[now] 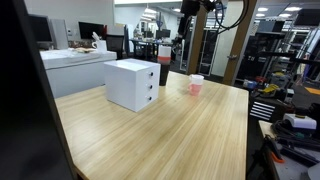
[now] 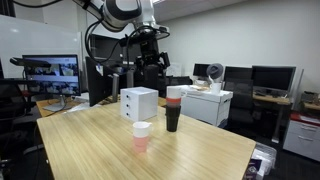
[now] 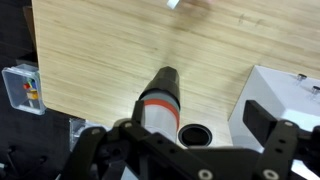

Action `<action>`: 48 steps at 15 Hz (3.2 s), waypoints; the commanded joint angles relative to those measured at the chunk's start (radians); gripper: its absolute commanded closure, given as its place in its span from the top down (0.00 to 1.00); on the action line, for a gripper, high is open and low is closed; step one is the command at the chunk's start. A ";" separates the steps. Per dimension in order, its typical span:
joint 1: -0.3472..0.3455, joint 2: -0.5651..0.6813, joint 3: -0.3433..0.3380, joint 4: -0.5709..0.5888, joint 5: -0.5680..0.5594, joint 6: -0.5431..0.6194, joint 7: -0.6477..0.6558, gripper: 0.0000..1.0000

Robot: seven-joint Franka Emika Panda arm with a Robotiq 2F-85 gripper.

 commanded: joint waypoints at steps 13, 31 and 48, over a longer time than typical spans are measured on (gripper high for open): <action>-0.756 0.209 0.731 0.239 0.109 0.093 -0.005 1.00; -0.893 0.360 0.849 0.427 0.192 -0.006 0.026 1.00; -0.895 0.370 0.858 0.440 0.191 -0.021 0.025 1.00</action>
